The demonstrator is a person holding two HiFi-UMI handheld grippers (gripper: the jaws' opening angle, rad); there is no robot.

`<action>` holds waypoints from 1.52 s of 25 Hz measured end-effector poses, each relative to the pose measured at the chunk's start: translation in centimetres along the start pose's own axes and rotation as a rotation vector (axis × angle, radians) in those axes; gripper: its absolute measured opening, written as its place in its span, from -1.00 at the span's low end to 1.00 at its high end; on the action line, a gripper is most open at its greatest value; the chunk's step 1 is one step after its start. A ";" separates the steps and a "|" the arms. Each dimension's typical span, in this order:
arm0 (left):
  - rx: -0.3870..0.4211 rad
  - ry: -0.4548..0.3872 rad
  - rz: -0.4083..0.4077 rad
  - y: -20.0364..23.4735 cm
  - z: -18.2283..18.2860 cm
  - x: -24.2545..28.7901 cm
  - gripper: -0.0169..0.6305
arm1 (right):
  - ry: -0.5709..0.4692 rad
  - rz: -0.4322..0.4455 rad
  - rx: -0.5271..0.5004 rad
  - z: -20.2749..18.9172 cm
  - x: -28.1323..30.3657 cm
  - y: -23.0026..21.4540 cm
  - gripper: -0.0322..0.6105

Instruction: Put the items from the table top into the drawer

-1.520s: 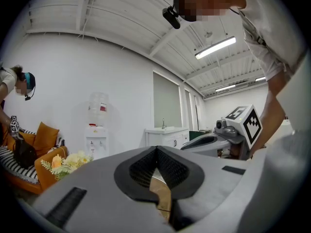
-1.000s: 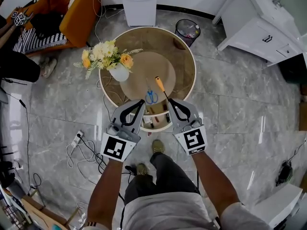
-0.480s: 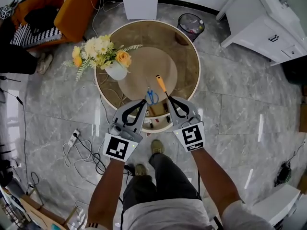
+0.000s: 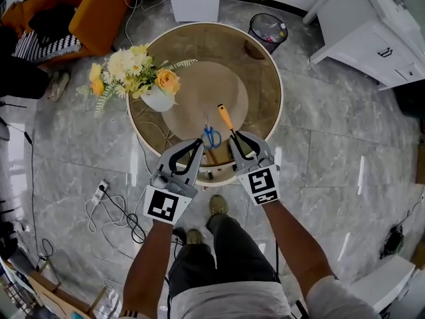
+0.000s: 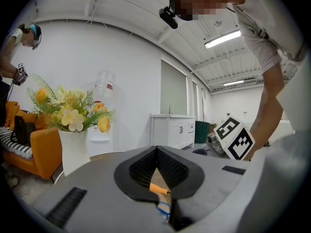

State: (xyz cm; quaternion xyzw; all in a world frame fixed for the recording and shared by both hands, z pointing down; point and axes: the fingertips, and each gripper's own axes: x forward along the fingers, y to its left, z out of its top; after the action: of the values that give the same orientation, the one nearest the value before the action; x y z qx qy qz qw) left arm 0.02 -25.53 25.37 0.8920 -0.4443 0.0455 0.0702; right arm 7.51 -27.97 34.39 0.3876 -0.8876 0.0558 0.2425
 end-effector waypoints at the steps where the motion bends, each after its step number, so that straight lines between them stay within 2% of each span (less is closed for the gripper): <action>1: 0.001 0.003 0.000 0.1 -0.3 0.1 -0.95 | 0.011 0.000 0.003 -0.5 0.4 0.0 -0.72; 7: -0.003 0.009 0.003 0.5 -1.8 0.7 -0.95 | 0.079 -0.003 0.021 -3.4 2.7 -0.6 -0.58; 20: -0.014 0.030 0.010 1.2 -4.6 1.2 -0.95 | 0.251 -0.003 0.058 -9.4 7.4 -1.5 -0.43; 29: -0.041 0.034 0.025 1.6 -6.0 0.8 -0.95 | 0.280 -0.011 0.079 -11.0 9.0 -1.7 -0.43; 32: -0.044 0.034 0.026 1.6 -6.4 0.9 -0.95 | 0.282 -0.026 0.056 -11.0 9.0 -1.8 -0.44; 35: -0.036 0.022 0.026 1.6 -6.5 0.9 -0.95 | 0.284 -0.031 0.027 -11.0 9.2 -1.6 -0.49; 38: -0.044 0.024 0.027 1.3 -6.8 0.6 -0.95 | 0.304 -0.042 0.043 -11.2 9.1 -1.4 -0.58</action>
State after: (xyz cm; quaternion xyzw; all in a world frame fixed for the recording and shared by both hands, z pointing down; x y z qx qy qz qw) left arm -0.80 -25.63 32.25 0.8836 -0.4561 0.0474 0.0944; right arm 7.53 -31.72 48.44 0.3982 -0.8311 0.1275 0.3668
